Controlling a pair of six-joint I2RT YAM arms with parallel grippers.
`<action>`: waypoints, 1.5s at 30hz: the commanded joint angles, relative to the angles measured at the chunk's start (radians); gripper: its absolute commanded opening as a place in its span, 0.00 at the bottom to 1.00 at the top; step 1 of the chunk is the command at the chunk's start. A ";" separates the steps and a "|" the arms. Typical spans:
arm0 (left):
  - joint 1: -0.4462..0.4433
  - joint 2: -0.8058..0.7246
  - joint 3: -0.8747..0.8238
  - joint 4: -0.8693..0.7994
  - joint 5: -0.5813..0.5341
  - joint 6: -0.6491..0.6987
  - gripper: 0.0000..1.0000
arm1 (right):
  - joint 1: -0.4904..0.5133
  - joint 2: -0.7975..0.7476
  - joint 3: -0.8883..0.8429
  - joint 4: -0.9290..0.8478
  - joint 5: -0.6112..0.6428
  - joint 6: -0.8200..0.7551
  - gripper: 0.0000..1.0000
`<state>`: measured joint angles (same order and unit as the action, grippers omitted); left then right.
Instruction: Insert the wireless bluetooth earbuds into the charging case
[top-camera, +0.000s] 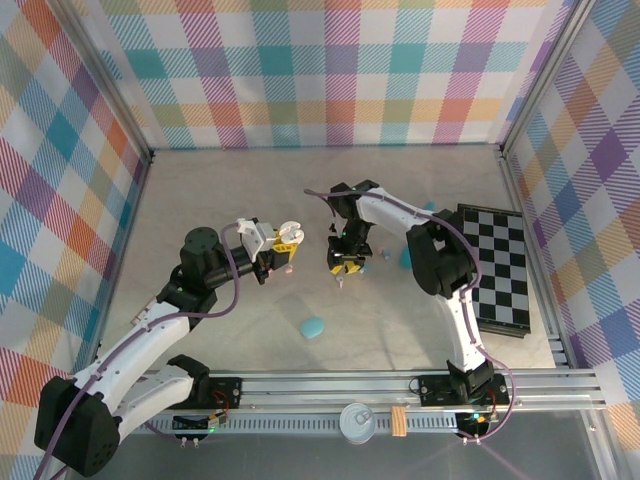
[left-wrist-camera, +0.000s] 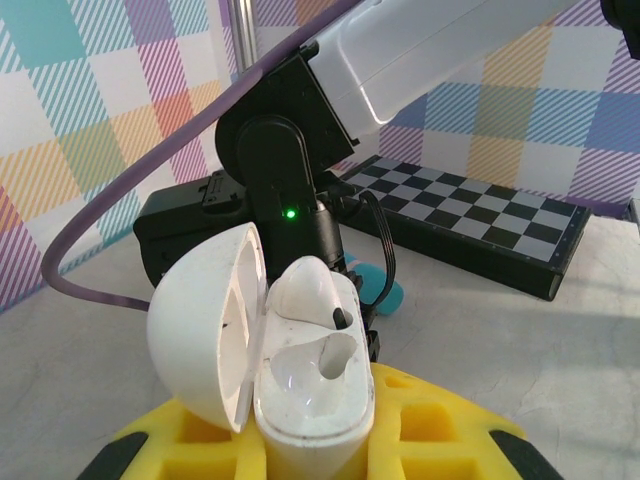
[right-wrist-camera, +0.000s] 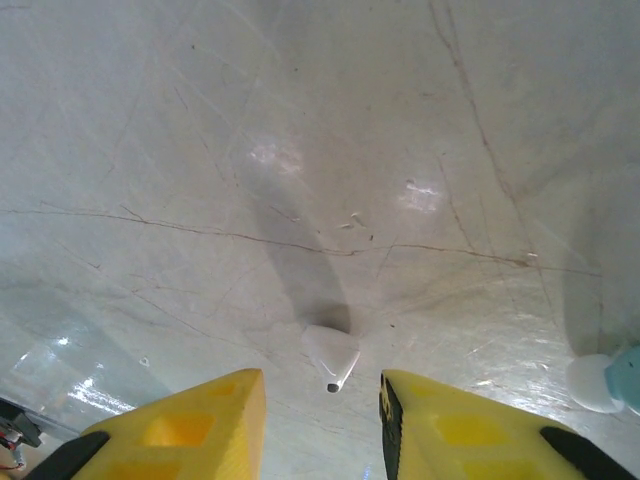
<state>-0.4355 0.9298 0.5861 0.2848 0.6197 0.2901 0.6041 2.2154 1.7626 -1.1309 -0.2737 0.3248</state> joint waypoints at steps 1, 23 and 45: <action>-0.008 -0.006 0.001 -0.003 0.021 0.024 0.00 | 0.010 0.040 0.032 -0.054 -0.018 -0.006 0.36; -0.009 -0.013 0.003 -0.001 0.029 0.026 0.00 | 0.028 0.140 0.078 -0.114 0.027 0.021 0.25; -0.020 -0.042 0.004 -0.022 0.025 0.031 0.00 | 0.037 0.162 0.058 -0.077 0.062 0.060 0.28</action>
<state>-0.4450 0.9073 0.5861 0.2619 0.6201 0.3050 0.6262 2.3184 1.8404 -1.2137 -0.2493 0.3634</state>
